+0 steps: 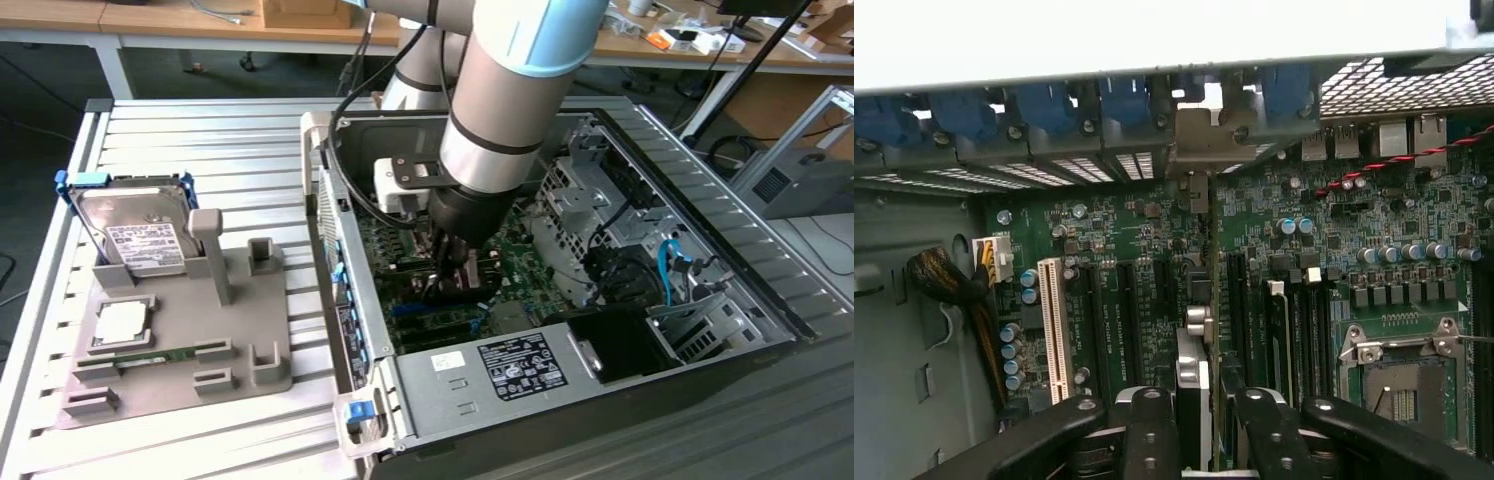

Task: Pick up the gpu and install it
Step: 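Insert the gpu into the slot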

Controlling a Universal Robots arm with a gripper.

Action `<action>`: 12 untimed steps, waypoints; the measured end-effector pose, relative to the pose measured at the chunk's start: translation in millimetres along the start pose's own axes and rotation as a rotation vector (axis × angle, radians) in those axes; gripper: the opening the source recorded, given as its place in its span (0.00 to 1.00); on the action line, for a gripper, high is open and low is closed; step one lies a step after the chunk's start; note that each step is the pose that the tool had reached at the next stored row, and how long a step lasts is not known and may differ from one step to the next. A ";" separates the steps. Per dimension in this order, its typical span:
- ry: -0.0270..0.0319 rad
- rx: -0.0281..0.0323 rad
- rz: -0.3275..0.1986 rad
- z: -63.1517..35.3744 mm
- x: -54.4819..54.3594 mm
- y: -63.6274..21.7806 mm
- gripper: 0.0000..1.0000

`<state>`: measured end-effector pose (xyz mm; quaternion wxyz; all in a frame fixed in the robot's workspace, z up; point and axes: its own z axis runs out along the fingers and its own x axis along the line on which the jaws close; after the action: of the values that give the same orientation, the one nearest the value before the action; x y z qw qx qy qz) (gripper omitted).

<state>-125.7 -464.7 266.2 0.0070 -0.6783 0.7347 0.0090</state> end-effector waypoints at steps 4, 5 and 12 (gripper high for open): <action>-0.0002 0.0002 0.000 0.7 0.1 2.5 0.27; 0.0000 0.0000 0.000 0.8 0.2 2.8 0.27; 0.0009 0.0001 0.000 0.7 0.4 2.7 0.27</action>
<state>-128.5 -464.9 265.5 0.0067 -0.6783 0.7347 0.0086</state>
